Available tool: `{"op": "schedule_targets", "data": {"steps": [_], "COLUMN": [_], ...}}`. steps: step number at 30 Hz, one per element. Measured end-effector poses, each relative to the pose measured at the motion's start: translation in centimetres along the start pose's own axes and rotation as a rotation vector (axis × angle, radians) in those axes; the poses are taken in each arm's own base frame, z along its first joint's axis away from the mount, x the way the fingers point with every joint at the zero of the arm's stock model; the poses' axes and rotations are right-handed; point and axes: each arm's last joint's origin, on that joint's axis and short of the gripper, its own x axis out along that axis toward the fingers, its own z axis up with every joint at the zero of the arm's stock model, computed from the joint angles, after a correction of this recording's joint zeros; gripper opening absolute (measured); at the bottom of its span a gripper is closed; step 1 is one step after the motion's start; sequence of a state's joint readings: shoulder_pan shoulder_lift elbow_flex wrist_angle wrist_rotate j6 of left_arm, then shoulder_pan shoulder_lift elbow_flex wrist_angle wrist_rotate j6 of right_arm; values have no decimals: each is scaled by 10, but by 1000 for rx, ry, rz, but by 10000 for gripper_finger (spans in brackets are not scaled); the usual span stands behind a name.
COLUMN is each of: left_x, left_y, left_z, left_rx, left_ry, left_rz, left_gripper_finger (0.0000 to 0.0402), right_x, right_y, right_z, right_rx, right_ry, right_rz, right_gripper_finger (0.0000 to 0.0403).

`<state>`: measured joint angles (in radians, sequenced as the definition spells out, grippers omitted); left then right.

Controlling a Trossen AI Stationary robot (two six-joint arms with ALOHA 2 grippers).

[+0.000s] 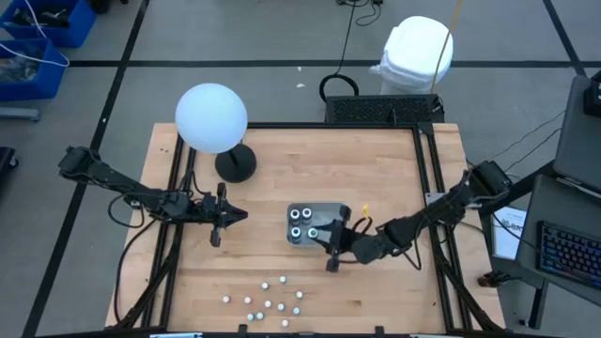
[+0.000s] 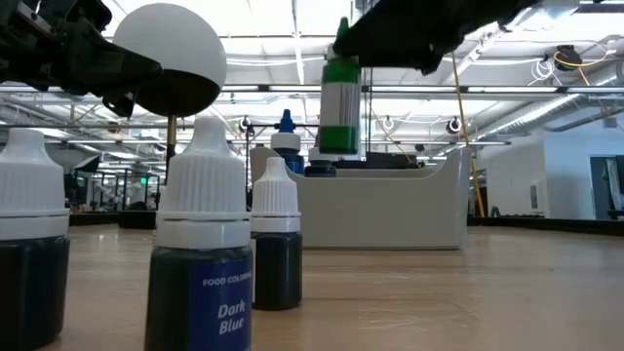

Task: Pick & Place food coloring
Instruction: Put the large green food coloring bottle into the gray bin

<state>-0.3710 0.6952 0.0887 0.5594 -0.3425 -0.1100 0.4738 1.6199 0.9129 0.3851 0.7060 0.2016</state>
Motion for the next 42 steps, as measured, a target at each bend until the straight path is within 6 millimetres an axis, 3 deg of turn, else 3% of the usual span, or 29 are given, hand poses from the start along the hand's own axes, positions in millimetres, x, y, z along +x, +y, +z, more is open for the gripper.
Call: {"op": "schedule_targets", "data": {"steps": [14,20,42], "left_x": [0,0,0], "left_y": [0,0,0], "left_z": [0,0,0], "left_rx": [3,9,11], "left_ry": [2,2,3], "left_rz": [1,1,1], "left_gripper_finger": [37,37,37], "right_x": [4,14,49], "right_y": [-16,-10,-20], "right_z": [-20,-33,-64], "right_rx": [52,51,89], "right_ry": [-19,-17,33], "right_rz": [-25,0,-7], "right_gripper_finger": [111,113,115]}}
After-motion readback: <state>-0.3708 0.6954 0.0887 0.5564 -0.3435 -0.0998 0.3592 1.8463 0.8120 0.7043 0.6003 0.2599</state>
